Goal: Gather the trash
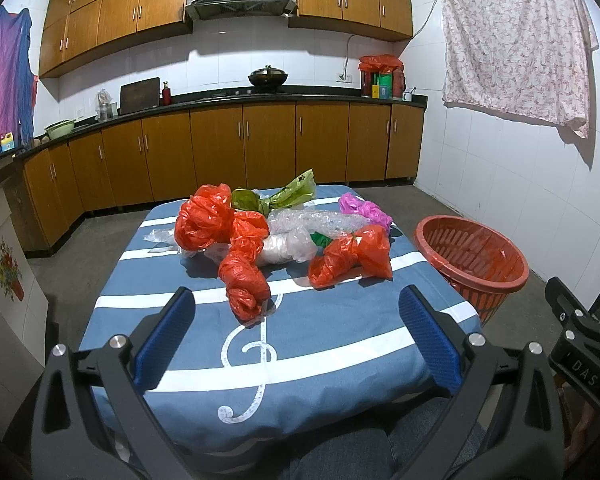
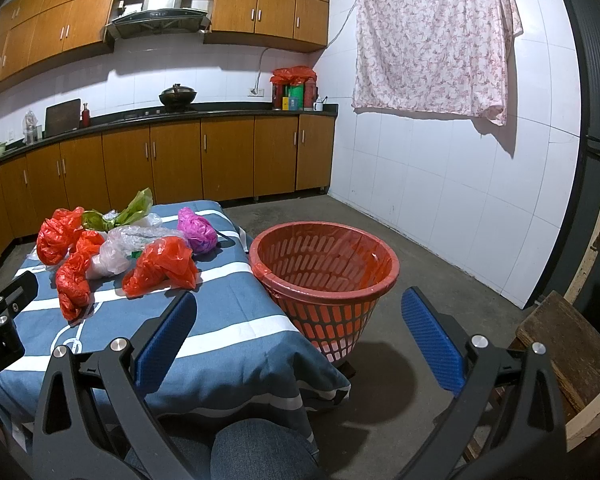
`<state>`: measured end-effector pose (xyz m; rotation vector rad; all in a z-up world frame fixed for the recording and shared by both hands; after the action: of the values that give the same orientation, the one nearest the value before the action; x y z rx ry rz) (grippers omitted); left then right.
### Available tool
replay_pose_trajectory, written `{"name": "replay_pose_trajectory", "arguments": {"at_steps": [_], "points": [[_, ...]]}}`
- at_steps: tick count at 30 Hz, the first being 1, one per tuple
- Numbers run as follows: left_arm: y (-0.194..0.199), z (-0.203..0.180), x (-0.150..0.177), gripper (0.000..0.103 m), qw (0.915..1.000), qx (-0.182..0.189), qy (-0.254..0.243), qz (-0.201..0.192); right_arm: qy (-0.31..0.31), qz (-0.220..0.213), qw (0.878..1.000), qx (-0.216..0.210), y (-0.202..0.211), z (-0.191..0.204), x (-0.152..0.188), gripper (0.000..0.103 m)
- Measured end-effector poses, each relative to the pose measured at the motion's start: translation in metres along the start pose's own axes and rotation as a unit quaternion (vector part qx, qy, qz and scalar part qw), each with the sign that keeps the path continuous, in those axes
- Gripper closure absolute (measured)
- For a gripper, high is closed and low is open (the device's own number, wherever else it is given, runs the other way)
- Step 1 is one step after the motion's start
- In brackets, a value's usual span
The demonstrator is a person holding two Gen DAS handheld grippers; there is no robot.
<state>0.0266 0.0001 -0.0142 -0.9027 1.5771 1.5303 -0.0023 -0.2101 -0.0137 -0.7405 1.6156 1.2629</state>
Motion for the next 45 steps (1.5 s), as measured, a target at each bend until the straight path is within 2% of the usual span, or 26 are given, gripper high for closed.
{"name": "replay_pose_trajectory", "arguments": {"at_steps": [39, 45], "points": [[0.0, 0.001, 0.0, 0.004, 1.0, -0.001, 0.001, 0.002, -0.001, 0.001, 1.0, -0.001, -0.001, 0.001, 0.002, 0.002], [-0.002, 0.007, 0.012, 0.004, 0.9997, -0.019, 0.011, 0.014, -0.005, 0.009, 1.0, -0.009, -0.007, 0.004, 0.004, 0.002]]}}
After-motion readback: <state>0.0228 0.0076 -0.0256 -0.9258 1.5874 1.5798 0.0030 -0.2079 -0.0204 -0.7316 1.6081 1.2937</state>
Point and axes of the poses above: each gripper's, at about its wrist camera, not at the fingertips, and y roughly against the way its jaws point, z to its left, x to its underside, the point moved 3 cm from there along -y, roughly the way its jaws point, and after that the axes turned 2 degrees about x, right-handed, at the moved point
